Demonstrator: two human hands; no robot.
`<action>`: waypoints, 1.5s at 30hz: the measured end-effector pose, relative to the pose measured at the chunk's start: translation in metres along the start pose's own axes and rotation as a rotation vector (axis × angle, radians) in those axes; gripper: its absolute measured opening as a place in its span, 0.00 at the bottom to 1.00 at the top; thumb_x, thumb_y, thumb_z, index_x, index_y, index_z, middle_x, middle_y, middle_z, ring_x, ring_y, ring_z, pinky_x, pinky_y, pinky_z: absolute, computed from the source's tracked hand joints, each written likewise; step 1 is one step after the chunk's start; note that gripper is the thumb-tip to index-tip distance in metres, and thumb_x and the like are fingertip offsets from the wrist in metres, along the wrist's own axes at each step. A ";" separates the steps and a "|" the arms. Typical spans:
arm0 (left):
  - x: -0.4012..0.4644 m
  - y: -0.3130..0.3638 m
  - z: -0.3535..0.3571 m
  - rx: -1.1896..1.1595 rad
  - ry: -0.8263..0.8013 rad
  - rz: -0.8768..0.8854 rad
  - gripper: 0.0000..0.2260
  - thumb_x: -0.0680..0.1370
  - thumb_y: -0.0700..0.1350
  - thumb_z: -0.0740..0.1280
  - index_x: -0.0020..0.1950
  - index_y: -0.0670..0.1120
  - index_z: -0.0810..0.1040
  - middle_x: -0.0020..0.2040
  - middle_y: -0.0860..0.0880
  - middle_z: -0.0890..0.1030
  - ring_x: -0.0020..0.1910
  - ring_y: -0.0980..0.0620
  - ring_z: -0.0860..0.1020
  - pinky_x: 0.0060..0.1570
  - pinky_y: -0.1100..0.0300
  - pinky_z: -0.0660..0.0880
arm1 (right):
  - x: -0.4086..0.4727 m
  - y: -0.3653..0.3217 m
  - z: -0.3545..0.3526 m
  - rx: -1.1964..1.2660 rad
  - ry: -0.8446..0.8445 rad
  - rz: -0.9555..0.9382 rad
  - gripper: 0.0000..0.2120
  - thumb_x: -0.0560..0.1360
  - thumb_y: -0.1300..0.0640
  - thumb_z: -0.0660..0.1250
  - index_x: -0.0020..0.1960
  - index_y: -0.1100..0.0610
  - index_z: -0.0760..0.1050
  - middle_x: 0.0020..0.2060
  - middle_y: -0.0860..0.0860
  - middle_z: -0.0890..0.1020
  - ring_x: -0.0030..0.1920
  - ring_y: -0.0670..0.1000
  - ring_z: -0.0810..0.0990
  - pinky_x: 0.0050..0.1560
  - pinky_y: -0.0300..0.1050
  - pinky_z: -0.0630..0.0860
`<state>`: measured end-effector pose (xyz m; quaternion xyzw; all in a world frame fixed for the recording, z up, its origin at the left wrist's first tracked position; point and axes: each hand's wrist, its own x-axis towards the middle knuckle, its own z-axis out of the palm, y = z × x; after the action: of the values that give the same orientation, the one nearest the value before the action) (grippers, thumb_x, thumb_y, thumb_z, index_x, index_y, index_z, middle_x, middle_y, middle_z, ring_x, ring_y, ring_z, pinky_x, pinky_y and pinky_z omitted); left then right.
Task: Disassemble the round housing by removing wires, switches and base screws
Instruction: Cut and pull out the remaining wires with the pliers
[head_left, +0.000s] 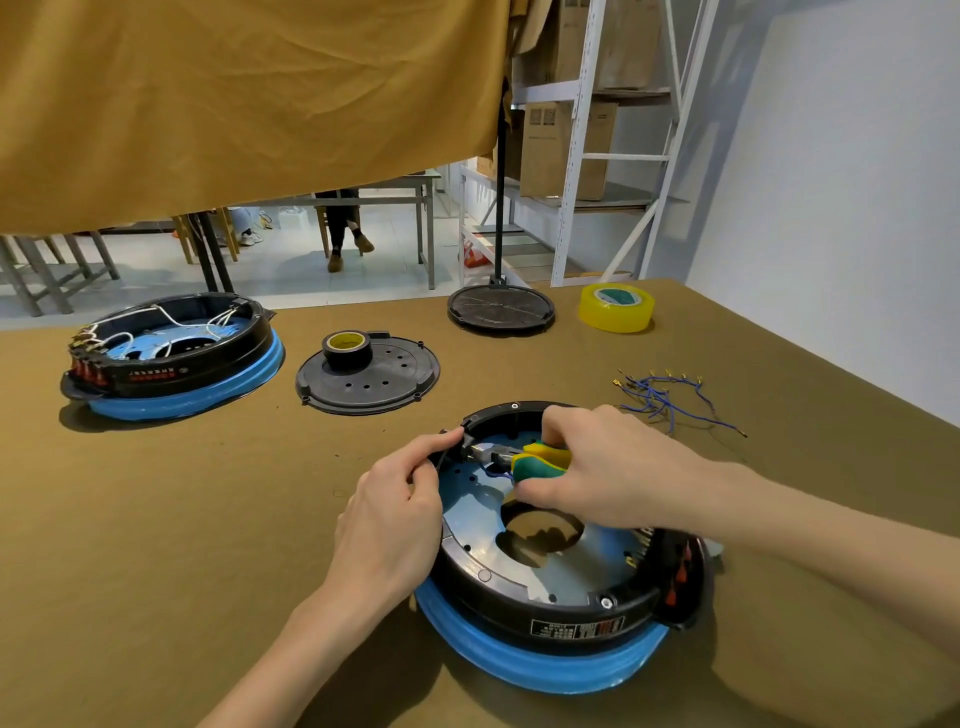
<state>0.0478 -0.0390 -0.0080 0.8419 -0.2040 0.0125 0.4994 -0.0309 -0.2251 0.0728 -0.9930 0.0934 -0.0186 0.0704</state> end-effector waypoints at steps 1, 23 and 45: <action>0.000 0.000 0.000 0.017 0.002 -0.003 0.20 0.86 0.44 0.54 0.68 0.66 0.76 0.64 0.62 0.80 0.59 0.67 0.75 0.61 0.54 0.76 | -0.001 0.001 -0.001 0.005 0.003 -0.001 0.22 0.73 0.33 0.67 0.50 0.50 0.67 0.38 0.47 0.73 0.39 0.53 0.76 0.33 0.47 0.66; 0.001 0.005 -0.006 0.191 -0.005 0.001 0.20 0.85 0.48 0.53 0.68 0.71 0.72 0.62 0.66 0.77 0.61 0.61 0.74 0.55 0.52 0.78 | -0.016 -0.011 0.024 -0.249 0.156 -0.066 0.21 0.79 0.36 0.59 0.60 0.50 0.60 0.41 0.49 0.69 0.41 0.58 0.75 0.36 0.48 0.63; 0.001 0.004 -0.005 0.133 -0.043 0.044 0.20 0.86 0.45 0.54 0.68 0.67 0.74 0.55 0.67 0.78 0.49 0.75 0.71 0.58 0.57 0.75 | -0.031 0.005 0.018 -0.198 0.061 -0.035 0.21 0.78 0.32 0.56 0.54 0.49 0.58 0.40 0.46 0.70 0.39 0.51 0.76 0.33 0.47 0.64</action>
<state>0.0485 -0.0373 -0.0022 0.8687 -0.2317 0.0191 0.4374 -0.0614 -0.2214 0.0532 -0.9955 0.0795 -0.0410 -0.0314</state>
